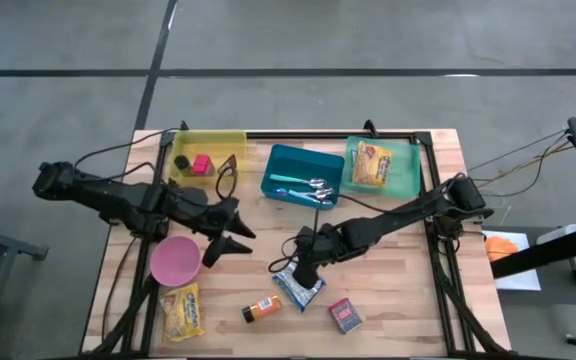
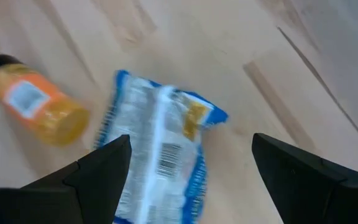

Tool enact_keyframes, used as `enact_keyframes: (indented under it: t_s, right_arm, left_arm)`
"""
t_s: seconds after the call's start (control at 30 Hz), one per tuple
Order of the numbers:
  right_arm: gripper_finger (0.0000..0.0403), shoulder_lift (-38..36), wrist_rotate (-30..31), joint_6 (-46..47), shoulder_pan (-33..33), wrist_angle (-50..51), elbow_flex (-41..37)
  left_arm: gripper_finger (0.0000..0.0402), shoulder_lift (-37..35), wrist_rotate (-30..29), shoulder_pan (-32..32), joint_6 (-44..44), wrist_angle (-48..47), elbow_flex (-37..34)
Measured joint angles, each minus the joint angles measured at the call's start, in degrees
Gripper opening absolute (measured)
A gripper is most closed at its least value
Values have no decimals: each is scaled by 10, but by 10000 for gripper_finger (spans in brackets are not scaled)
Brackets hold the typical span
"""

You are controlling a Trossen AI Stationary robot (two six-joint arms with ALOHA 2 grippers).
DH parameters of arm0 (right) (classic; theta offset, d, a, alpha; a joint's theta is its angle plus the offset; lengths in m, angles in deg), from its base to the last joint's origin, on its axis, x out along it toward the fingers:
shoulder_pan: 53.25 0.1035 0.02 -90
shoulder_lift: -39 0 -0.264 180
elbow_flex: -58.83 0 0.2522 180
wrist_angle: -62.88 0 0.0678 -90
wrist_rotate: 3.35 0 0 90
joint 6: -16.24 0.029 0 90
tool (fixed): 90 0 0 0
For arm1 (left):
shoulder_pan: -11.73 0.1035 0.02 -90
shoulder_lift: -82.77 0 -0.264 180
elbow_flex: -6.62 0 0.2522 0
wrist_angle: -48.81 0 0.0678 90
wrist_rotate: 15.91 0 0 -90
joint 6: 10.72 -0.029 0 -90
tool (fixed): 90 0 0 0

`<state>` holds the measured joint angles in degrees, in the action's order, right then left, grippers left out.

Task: Pick & Place Food Item
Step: Put the blue noodle pack into the green bin

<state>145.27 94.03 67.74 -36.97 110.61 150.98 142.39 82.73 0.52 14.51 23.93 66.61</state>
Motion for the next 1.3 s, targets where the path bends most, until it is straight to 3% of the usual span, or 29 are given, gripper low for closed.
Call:
enact_keyframes:
  t_s: [0.23,0.6,1.03,1.13,1.3]
  right_arm:
    - [331,4,-17,-1,-12,-46,-43]
    - [331,4,-56,-3,-29,-173,-112]
    - [330,4,-70,10,-31,-242,-168]
    - [312,4,-70,9,-31,-245,-171]
    - [239,6,-73,2,-31,-264,-180]
  left_arm:
    - [222,-29,2,0,61,69,-69]
    - [222,-32,14,-1,63,66,-72]
    - [222,-32,15,-1,61,64,-73]
    - [222,-32,15,-1,61,64,-72]
    - [222,-32,15,-1,61,58,-72]
